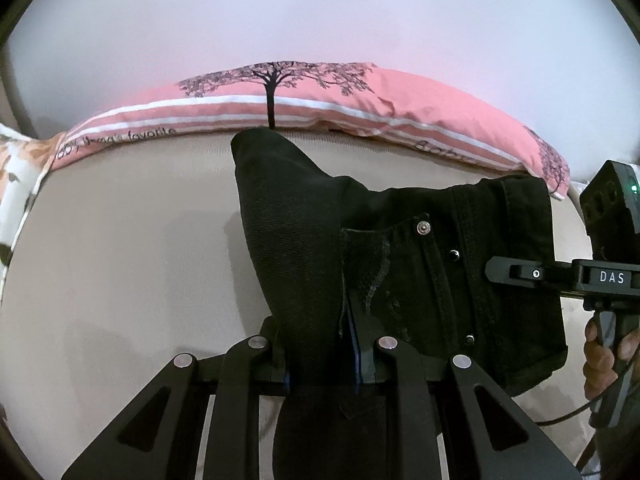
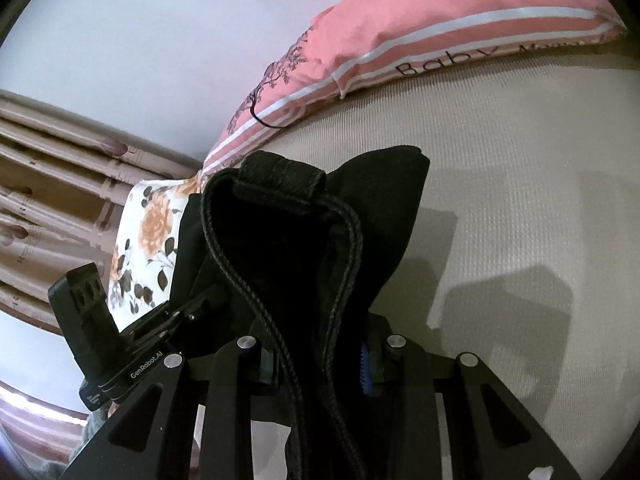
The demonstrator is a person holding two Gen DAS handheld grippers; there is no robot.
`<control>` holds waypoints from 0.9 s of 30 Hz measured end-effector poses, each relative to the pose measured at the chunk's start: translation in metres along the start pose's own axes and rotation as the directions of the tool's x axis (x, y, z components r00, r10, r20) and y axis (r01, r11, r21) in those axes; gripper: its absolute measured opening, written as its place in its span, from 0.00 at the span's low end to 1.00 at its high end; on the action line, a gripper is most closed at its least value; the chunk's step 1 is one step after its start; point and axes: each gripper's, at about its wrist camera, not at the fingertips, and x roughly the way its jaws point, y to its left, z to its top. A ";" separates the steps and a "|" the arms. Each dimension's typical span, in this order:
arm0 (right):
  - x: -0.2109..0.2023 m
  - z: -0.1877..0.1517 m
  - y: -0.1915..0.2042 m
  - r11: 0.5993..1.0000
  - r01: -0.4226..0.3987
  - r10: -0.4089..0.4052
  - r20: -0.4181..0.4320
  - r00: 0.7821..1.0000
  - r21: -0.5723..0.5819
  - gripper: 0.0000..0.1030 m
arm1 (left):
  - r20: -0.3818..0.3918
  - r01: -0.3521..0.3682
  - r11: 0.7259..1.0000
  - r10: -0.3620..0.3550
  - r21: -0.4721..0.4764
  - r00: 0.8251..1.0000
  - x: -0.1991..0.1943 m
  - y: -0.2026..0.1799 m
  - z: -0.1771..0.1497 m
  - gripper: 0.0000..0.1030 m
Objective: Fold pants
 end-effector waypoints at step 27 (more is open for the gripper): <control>-0.004 -0.033 -0.018 0.962 0.272 -0.268 0.084 0.960 -0.036 0.48 | -0.017 -0.109 0.994 0.109 0.007 0.994 0.022 0.018 -0.048 0.52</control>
